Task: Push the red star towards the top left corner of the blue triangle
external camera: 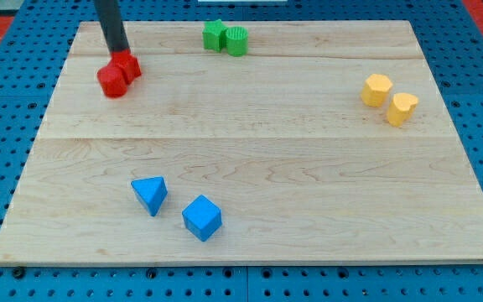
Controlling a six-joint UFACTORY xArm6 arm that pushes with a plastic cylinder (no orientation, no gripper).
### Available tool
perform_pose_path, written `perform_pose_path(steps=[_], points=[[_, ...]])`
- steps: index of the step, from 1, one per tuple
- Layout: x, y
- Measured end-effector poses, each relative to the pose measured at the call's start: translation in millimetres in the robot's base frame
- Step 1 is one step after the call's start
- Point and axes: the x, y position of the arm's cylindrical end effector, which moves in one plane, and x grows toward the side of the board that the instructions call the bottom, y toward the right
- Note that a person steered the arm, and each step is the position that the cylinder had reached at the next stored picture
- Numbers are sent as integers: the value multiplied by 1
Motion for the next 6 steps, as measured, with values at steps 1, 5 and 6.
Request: perform_pose_path(steps=[1, 5, 6], points=[[67, 6], [208, 82], [181, 43]])
